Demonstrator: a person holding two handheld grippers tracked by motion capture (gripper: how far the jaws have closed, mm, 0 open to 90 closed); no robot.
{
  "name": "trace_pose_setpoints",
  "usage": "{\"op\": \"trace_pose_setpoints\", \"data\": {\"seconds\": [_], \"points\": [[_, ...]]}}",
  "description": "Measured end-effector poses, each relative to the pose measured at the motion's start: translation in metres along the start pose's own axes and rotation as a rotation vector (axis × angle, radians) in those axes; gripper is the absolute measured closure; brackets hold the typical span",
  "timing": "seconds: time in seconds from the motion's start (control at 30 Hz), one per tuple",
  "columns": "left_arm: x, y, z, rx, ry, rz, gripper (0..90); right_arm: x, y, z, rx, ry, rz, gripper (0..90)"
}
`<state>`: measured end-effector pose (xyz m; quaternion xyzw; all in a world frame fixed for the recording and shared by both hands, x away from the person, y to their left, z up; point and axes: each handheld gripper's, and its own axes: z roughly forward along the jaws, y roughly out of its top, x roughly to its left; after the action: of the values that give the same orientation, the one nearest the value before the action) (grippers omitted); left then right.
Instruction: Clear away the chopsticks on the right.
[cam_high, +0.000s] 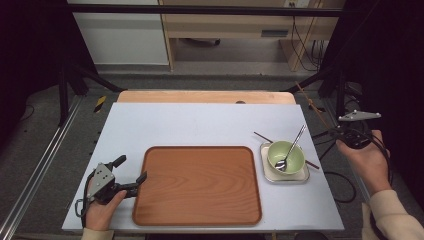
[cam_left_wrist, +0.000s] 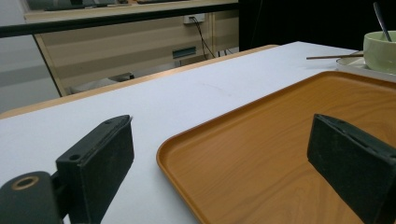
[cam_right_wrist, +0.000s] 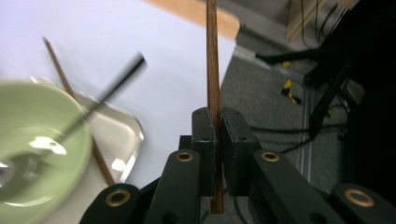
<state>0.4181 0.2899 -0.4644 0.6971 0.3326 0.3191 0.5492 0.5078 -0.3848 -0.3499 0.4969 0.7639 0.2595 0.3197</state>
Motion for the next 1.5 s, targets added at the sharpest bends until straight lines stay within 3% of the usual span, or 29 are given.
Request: {"op": "trace_pose_setpoints", "data": {"seconds": [0.07,0.2,0.23,0.27,0.3,0.47,0.5,0.53,0.6,0.7,1.0,1.23,1.5], "points": [[0.001,0.0,0.0,0.0,0.003,-0.002,6.8,0.008,0.01,-0.012,-0.035,-0.003,-0.008,84.8],[0.002,0.0,-0.003,-0.013,0.015,-0.009,6.8,0.035,0.03,-0.029,-0.088,0.036,-0.04,84.8],[0.002,0.0,-0.003,-0.013,0.015,-0.009,6.8,0.035,0.03,-0.029,-0.088,0.036,-0.04,84.8],[0.002,0.0,-0.003,-0.016,0.016,-0.009,6.8,0.043,0.034,-0.03,-0.092,0.05,-0.057,84.8],[0.003,0.0,-0.004,-0.017,0.021,-0.006,6.8,0.061,0.042,-0.031,-0.088,0.081,-0.079,84.8],[0.006,-0.001,-0.004,-0.019,0.033,-0.008,6.6,0.102,0.059,-0.019,-0.072,0.156,-0.136,84.8],[0.006,-0.001,-0.003,-0.018,0.041,-0.004,6.6,0.102,0.059,-0.019,-0.072,0.156,-0.136,84.8],[0.007,-0.001,-0.003,-0.022,0.045,-0.006,6.6,0.114,0.065,-0.014,-0.066,0.182,-0.144,84.8],[0.007,-0.002,-0.002,-0.021,0.046,-0.006,6.3,0.12,0.068,-0.011,-0.062,0.191,-0.152,84.8],[0.01,-0.004,-0.005,-0.024,0.049,-0.021,5.7,0.141,0.074,-0.001,-0.042,0.232,-0.165,84.8],[0.012,-0.006,-0.01,-0.024,0.077,-0.023,5.6,0.178,0.074,0.011,-0.028,0.292,-0.17,84.8],[0.011,-0.006,-0.018,-0.035,0.104,-0.012,5.7,0.219,0.056,0.006,-0.008,0.333,-0.144,84.8],[0.016,-0.006,-0.016,-0.048,0.125,-0.023,5.7,0.243,0.033,0.006,0.038,0.38,-0.133,84.7]]}}
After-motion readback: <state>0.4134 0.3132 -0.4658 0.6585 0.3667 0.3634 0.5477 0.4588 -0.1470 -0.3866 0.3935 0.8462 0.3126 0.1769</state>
